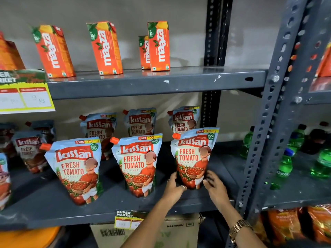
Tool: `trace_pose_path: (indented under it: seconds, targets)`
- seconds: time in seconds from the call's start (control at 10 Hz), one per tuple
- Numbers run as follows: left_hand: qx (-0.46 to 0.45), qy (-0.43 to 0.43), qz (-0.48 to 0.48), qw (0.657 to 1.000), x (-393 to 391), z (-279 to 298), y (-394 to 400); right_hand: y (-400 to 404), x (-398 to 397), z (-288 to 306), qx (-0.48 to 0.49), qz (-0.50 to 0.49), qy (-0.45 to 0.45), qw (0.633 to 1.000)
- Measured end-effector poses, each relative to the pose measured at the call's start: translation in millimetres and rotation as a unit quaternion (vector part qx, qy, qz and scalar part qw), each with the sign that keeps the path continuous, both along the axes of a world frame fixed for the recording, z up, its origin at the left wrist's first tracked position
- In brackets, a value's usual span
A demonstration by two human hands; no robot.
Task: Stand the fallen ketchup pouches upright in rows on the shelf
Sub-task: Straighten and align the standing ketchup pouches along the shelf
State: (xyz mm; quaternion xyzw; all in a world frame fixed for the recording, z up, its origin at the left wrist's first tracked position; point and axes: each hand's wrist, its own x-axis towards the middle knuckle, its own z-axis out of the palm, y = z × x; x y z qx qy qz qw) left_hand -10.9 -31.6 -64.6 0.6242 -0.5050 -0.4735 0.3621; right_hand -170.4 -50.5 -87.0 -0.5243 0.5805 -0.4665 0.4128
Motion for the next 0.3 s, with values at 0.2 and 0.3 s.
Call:
trace_pose_path:
  seconds: [0.2, 0.3]
  targets:
    - [0.017, 0.016, -0.035, 0.999, 4.6, 4.5, 3.0, 2.7, 1.1, 4.8, 0.010, -0.013, -0.008, 1.000]
    - [0.010, 0.015, -0.035, 0.999, 6.3, 5.6, 12.4, 13.1, 15.0, 11.4, -0.013, -0.047, 0.022, 0.999]
